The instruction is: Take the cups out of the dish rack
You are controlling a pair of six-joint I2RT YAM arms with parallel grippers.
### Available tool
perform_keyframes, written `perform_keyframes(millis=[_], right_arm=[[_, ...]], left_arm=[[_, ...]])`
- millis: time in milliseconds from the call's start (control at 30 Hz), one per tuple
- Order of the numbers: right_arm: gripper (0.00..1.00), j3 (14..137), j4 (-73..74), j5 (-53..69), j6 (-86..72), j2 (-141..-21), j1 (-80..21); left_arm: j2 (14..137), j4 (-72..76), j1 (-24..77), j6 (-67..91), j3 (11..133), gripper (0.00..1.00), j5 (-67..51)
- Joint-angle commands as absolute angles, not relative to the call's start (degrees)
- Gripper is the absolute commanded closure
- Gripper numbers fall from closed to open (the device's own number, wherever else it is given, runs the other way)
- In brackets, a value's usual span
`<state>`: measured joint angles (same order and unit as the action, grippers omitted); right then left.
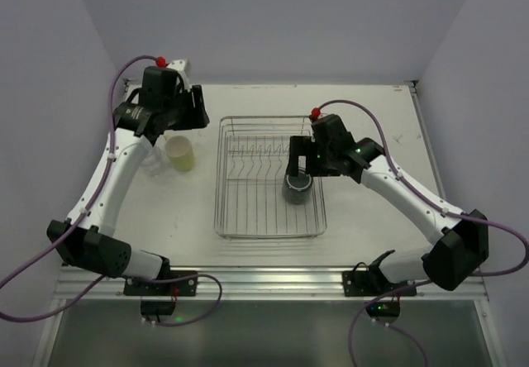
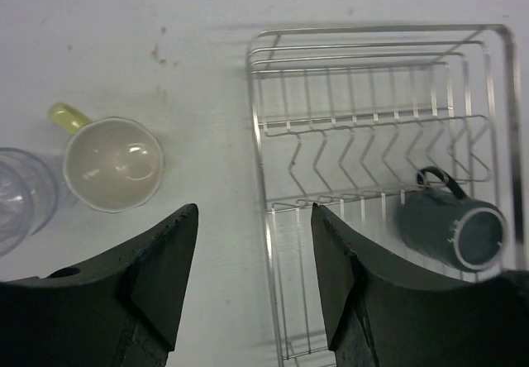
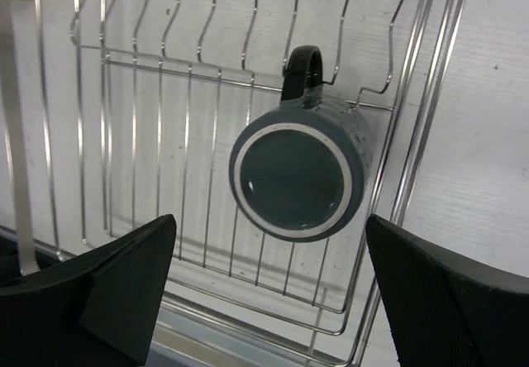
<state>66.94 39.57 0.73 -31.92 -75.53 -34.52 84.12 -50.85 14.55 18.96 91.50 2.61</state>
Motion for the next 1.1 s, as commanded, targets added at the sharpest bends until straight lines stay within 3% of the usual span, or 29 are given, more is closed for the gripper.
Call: perform_keyframes(millis=[0, 233, 1067], right_arm=[[0.01, 71.5, 45.4, -5.8, -27.3, -80.3, -35.1], [0.01, 75.6, 48.0, -9.1, -24.3, -86.8, -36.8], [0.01, 75.5, 44.8, -4.6, -20.9, -92.6, -39.0]], left_arm=[[77.4, -46.4, 15.6, 21.8, 89.0, 0.39, -11.2], [70.5, -43.2, 15.8, 23.1, 83.2, 0.35, -19.7], [66.3, -40.3, 15.8, 22.7, 75.1, 0.33, -23.4]])
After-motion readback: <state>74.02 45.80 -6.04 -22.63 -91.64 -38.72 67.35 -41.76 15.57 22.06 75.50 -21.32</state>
